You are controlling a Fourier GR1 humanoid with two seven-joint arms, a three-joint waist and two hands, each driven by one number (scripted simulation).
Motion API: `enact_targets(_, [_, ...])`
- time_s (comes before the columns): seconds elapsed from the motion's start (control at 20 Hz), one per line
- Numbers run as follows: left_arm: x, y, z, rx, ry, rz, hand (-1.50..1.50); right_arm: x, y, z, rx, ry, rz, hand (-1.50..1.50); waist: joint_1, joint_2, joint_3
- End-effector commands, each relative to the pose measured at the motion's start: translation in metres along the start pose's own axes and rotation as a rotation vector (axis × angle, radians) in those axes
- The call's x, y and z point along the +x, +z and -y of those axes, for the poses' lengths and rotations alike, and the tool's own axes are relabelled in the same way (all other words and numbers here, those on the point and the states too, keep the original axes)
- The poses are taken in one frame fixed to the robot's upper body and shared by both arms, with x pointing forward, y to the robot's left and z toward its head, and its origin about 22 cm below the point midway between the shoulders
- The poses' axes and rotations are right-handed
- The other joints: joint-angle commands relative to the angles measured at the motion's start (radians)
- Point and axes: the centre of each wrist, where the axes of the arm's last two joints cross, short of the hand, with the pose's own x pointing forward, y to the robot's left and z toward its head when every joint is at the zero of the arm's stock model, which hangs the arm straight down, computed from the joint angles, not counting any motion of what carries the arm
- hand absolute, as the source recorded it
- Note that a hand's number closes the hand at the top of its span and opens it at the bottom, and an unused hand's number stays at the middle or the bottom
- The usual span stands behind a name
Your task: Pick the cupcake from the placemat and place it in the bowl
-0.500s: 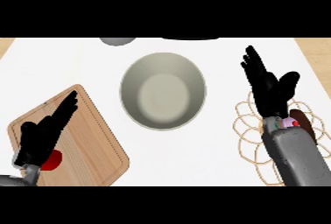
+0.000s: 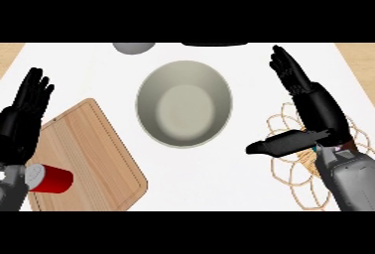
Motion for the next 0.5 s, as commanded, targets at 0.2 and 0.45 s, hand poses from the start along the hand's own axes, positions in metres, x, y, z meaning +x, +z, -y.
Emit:
enact_targets(0.2, [0.006,-0.015,-0.035,0.077,0.054,0.079,0.00,0.013,0.095,0.024,0.011,0.234,0.177,-1.50,-0.007,0.009,0.004])
enact_targets(0.45, [-0.001,-0.008,-0.020,0.076,0.069,0.055,0.00,0.049,0.120,0.052,0.053,0.488,0.093,-1.50,-0.011,0.006,0.004])
